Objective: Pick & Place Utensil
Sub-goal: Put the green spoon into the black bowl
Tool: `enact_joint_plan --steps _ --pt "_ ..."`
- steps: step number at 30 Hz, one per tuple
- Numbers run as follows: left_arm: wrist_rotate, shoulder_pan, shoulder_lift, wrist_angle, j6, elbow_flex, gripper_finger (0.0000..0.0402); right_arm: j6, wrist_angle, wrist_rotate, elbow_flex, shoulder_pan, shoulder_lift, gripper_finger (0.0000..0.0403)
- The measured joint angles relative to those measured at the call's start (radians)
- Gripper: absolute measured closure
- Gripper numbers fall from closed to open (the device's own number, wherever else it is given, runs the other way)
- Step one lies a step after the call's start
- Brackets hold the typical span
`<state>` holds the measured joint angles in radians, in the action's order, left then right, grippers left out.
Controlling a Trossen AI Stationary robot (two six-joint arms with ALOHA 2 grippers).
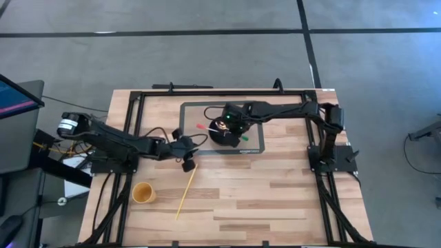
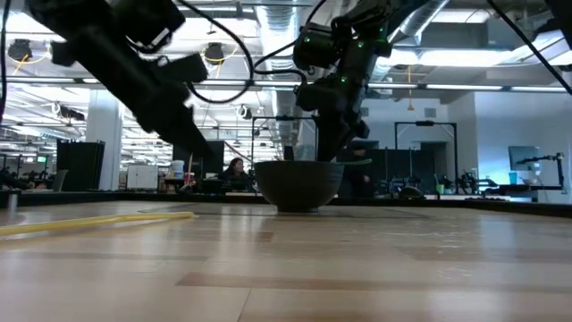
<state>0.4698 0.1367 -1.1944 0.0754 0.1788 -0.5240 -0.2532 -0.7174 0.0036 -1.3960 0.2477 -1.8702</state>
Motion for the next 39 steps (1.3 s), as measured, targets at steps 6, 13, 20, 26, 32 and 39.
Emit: enact_joint_plan --steps 6,13,20,26,32,39 --pt "0.000 -0.090 -0.046 0.075 0.003 0.000 0.0304 -0.001 0.000 -0.076 0.000 0.020 0.000 0.0382" --pt "-0.044 -0.162 -0.047 0.105 0.003 0.000 0.0304 -0.001 0.011 -0.078 0.000 0.030 -0.001 0.0382" --pt "-0.075 -0.186 -0.047 0.113 0.003 0.000 0.0304 0.000 0.023 -0.084 0.000 0.042 -0.001 0.0371" --pt "-0.076 -0.185 -0.047 0.124 0.003 0.000 0.0304 0.003 0.023 -0.083 0.000 0.043 -0.001 0.0341" --pt "-0.076 -0.185 -0.047 0.130 0.002 0.000 0.0304 0.017 0.041 -0.082 0.000 0.043 -0.001 0.0338" --pt "-0.075 -0.185 -0.047 0.135 0.002 0.000 0.0304 0.018 0.066 -0.083 0.000 0.043 -0.001 0.0336"
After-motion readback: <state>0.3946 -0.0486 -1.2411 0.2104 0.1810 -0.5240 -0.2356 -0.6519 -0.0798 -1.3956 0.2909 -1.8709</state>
